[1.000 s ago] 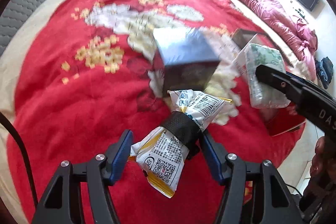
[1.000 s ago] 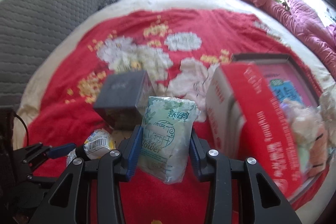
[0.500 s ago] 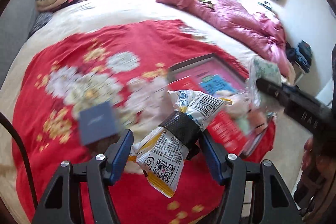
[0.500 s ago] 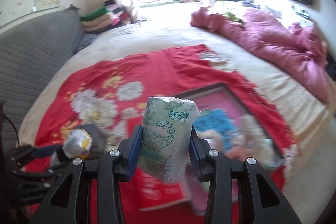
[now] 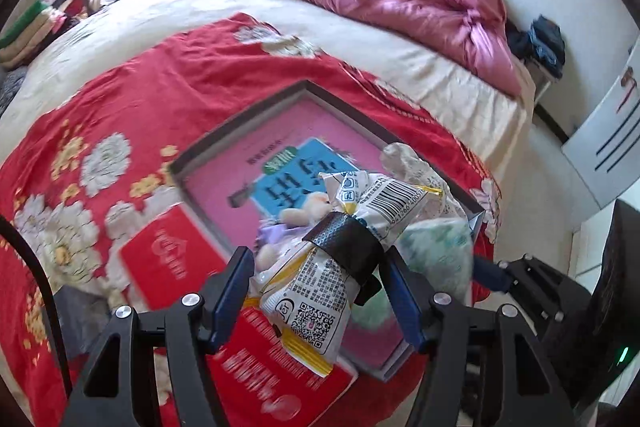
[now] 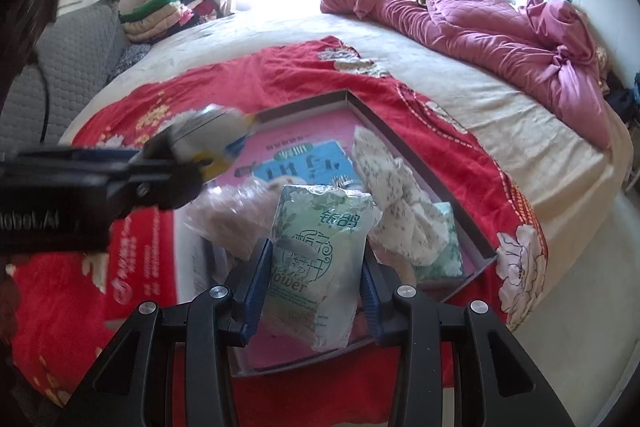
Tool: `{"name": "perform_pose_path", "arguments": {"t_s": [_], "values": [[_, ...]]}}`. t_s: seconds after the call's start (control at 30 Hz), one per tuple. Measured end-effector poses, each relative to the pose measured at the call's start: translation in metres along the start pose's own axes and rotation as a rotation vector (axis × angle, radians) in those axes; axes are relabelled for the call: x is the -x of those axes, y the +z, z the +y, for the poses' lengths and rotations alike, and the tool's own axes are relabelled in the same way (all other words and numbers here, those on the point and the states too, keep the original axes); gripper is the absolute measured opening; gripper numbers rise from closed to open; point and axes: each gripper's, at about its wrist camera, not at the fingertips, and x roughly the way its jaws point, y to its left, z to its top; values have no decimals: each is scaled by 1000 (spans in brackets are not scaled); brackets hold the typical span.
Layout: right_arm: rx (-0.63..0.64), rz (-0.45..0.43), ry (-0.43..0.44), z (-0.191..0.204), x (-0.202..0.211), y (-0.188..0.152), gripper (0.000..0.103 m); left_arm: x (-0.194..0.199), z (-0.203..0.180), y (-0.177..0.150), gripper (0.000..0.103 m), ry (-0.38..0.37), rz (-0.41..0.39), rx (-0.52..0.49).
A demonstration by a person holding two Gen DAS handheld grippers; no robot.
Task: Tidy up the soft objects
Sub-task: 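Lower the snack packet into the tray with left tool while right lowers the tissue pack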
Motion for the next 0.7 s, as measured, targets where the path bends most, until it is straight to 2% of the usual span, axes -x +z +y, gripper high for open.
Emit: {"name": "perform_pose_path", "arguments": {"t_s": [0.1,0.33,0.47,0.6,0.7], "values": [[-8,12,11,-7,-11,-7,42,-21,-11,6,65,24,41,-25],[-14,-18,38,-12,-23,-16,46,-45,-22,23,65,61,64,-60],[20,-25,40,-8,-23,-18,47,-54,-23,27,65,56,83,-60],[27,-18,42,-10,-22,-21,55,-58,-23,29,66,50,83,-57],[46,-11,35,-9,-20,-24,57,-59,-23,27,66,43,82,-53]]}}
